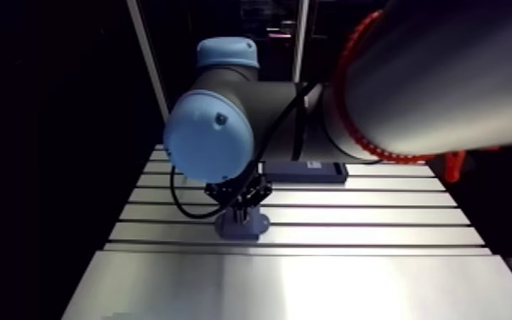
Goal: Pick up the bearing and press it into the housing until flush.
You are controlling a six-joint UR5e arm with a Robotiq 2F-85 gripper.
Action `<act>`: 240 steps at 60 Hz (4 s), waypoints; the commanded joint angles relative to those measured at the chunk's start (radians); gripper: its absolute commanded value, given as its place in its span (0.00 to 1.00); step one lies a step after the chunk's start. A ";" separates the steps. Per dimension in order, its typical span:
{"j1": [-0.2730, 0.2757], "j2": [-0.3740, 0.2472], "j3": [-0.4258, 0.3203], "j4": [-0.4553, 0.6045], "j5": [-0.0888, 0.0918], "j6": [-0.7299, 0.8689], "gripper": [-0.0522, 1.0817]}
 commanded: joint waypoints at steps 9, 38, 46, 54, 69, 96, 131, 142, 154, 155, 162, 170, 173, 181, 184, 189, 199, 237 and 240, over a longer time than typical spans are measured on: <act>-0.001 0.003 0.000 0.000 0.000 -0.001 0.99; 0.000 0.006 0.000 0.000 0.000 -0.001 0.99; 0.000 0.008 0.000 0.000 0.000 -0.001 0.99; 0.000 0.010 -0.001 0.000 0.000 -0.003 0.99; 0.000 0.010 -0.001 -0.001 -0.002 -0.008 0.99; 0.002 -0.017 -0.013 0.011 0.002 -0.008 0.99; 0.018 -0.095 -0.088 0.201 -0.027 -0.019 0.05; 0.023 -0.129 -0.187 0.356 -0.029 -0.026 0.05; 0.025 -0.148 -0.308 0.502 -0.028 -0.027 0.05; 0.025 -0.151 -0.324 0.519 -0.028 -0.027 0.05; 0.022 -0.158 -0.376 0.579 -0.029 -0.027 0.05; 0.010 -0.160 -0.432 0.621 -0.029 -0.030 0.05; -0.003 -0.159 -0.462 0.640 -0.028 -0.031 0.05; -0.032 -0.158 -0.519 0.676 -0.023 -0.053 0.05; -0.040 -0.158 -0.533 0.679 -0.023 -0.070 0.05; -0.077 -0.155 -0.564 0.681 -0.018 -0.099 0.05; -0.107 -0.150 -0.597 0.682 -0.015 -0.101 0.05; -0.110 -0.174 -0.610 0.678 -0.003 -0.101 0.05; -0.110 -0.174 -0.610 0.678 -0.003 -0.102 0.05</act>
